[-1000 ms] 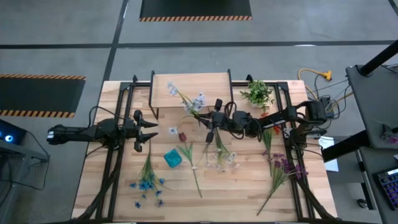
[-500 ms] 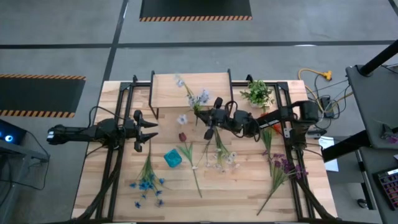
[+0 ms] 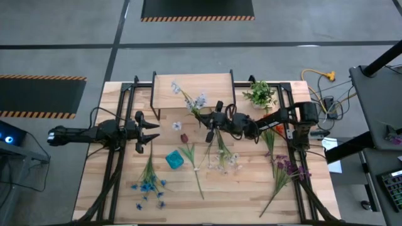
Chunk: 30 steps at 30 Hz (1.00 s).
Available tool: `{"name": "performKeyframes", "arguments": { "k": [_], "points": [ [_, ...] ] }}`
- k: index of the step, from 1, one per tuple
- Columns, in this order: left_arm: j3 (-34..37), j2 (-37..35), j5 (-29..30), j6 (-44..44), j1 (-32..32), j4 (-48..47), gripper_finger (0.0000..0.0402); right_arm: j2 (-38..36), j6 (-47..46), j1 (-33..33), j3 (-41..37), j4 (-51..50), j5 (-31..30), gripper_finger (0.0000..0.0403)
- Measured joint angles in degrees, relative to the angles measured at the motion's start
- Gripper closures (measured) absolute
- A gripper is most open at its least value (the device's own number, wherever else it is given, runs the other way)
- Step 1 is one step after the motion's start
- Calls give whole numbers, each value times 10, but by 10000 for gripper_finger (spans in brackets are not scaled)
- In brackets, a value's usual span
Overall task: Pick and place flowers into a vace then onto a shelf
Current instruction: Put the right white flowers into the transparent vase
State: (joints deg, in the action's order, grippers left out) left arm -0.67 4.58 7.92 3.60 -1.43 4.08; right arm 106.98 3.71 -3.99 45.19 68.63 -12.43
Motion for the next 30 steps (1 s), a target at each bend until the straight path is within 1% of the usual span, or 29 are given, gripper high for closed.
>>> {"name": "performKeyframes", "arguments": {
  "k": [10,16,18,22,26,30],
  "points": [
    [0,0,0,0,0,0,227,0,-7,0,-1,-31,5,390],
    [0,0,0,0,0,0,227,2,14,0,-4,-30,20,390],
    [0,0,0,0,0,0,227,10,16,0,-4,-8,20,390],
    [0,0,0,0,0,0,227,40,15,0,-4,68,20,390],
    [0,0,0,0,0,0,227,71,2,0,-4,80,20,390],
    [0,0,0,0,0,0,227,84,-7,0,-4,105,20,390]
  ]
}}
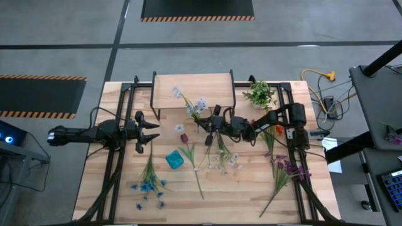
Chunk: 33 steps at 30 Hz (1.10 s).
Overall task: Pick and place flowers into a vace then onto a shelf
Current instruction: Put the right white flowers into the transparent vase
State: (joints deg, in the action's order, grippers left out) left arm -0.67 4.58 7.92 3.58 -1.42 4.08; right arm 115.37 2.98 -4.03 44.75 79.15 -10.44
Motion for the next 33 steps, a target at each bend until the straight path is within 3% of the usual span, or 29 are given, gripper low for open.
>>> {"name": "performKeyframes", "arguments": {
  "k": [17,33],
  "points": [
    [0,0,0,0,0,0,227,-50,-8,0,0,-91,0,386],
    [0,0,0,0,0,0,227,-70,-16,8,0,-129,1,237]
  ]
}}
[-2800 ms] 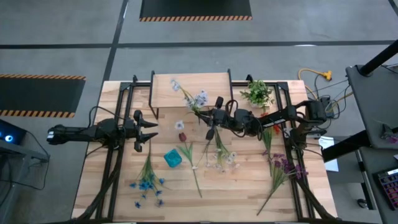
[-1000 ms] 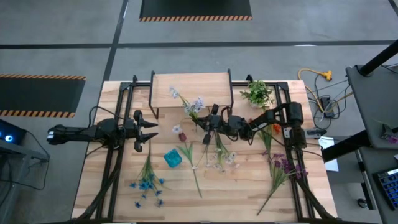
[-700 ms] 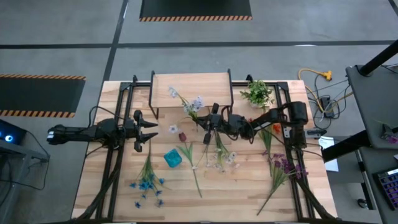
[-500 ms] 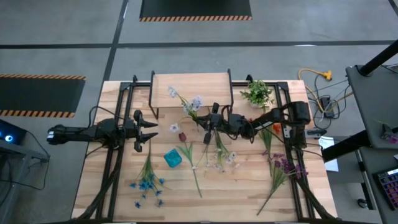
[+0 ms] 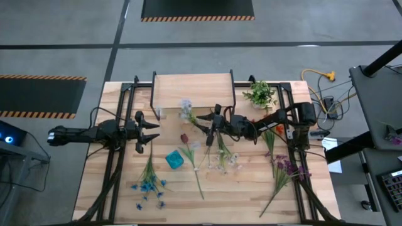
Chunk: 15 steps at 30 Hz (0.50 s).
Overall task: Pick and place flowers into a vace then onto a shelf
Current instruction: Put the right white flowers into the transparent vase, then put the purple flowers into the transparent vase
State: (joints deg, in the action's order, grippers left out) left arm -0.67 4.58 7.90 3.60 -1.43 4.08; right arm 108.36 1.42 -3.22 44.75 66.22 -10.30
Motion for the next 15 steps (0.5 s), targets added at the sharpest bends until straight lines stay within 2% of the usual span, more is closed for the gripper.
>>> {"name": "performKeyframes", "arguments": {
  "k": [8,15],
  "points": [
    [0,0,0,0,0,0,227,-7,0,6,0,-10,-1,181],
    [0,0,0,0,0,0,227,-70,1,6,0,-150,-1,159]
  ]
}}
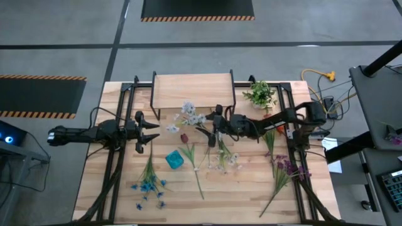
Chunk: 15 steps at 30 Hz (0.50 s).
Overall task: Pick and place flowers into a vace then onto a shelf
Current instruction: Put the purple flowers into the transparent vase
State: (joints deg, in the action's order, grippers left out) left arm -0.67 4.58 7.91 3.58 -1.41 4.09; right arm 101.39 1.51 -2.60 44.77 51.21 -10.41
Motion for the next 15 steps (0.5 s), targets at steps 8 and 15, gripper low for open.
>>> {"name": "performKeyframes", "arguments": {
  "k": [8,15],
  "points": [
    [0,0,0,2,0,0,227,-115,-3,6,0,-199,0,155],
    [-1,0,0,2,0,0,227,-198,-51,11,0,-340,-1,160]
  ]
}}
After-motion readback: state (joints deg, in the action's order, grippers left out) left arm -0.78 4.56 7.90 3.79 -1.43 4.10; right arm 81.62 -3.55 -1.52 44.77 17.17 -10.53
